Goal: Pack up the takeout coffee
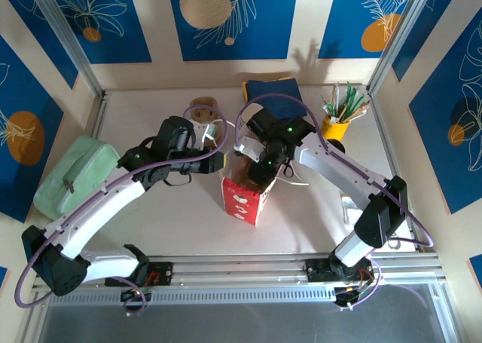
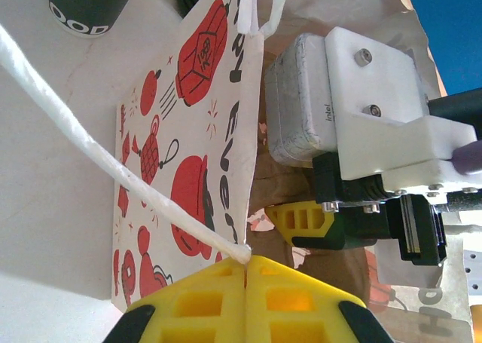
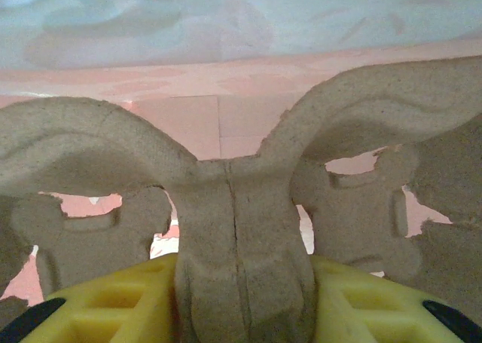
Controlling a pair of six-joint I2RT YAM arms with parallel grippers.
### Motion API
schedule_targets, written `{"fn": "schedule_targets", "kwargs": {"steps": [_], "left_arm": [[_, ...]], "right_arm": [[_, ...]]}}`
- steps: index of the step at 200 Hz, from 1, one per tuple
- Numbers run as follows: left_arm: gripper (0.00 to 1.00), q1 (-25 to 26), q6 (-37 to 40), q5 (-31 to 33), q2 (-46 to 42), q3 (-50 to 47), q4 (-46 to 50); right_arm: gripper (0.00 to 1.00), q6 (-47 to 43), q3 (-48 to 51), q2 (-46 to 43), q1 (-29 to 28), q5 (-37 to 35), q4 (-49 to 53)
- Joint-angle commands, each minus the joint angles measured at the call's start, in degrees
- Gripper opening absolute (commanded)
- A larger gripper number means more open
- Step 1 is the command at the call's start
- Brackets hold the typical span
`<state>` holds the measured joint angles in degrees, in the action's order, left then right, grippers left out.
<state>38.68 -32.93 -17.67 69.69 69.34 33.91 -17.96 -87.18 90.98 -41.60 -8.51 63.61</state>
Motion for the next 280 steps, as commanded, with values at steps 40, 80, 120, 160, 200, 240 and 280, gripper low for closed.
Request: {"fn": "schedule_targets", "kwargs": {"steps": [40,80,120,160,200,240,280], "left_arm": [[0.01,0.4,-1.5,0.1,-2.0,0.7,-0.7],[0.01,0.4,-2.0,-0.4,-1.9,0.4,-1.2],[0.01,0.4,-2.2,-0.7,-1.9,0.2,-1.5],[0.01,0.4,-2.4,-0.3,-1.7,0.1,-1.6],[0.00,0.2,-2.8,1.6,-2.2,-0.1,-1.1],[0.00,-0.3,-3.1,2.2,-2.4,-0.4,-0.6],[0.00,-0.5,-3.1,2.0,-2.7,-0.9,-0.5]], "right_arm": [[0.44,-0.9,1.9,1.8,-0.1,1.5,-0.4],[0.45,-0.6,2.2,2.5,-0.1,1.4,-1.2],[0.46,-0.9,2.8,3.3,-0.1,1.4,-2.3],[0.45,-1.2,2.9,4.7,-0.1,1.4,-2.4],[0.46,-1.0,4.1,5.0,-0.4,2.1,-3.2],[0.46,-0.8,4.9,6.1,-0.6,2.4,-4.0],[0.46,-0.3,5.3,7.3,-0.8,2.6,-5.0]]}}
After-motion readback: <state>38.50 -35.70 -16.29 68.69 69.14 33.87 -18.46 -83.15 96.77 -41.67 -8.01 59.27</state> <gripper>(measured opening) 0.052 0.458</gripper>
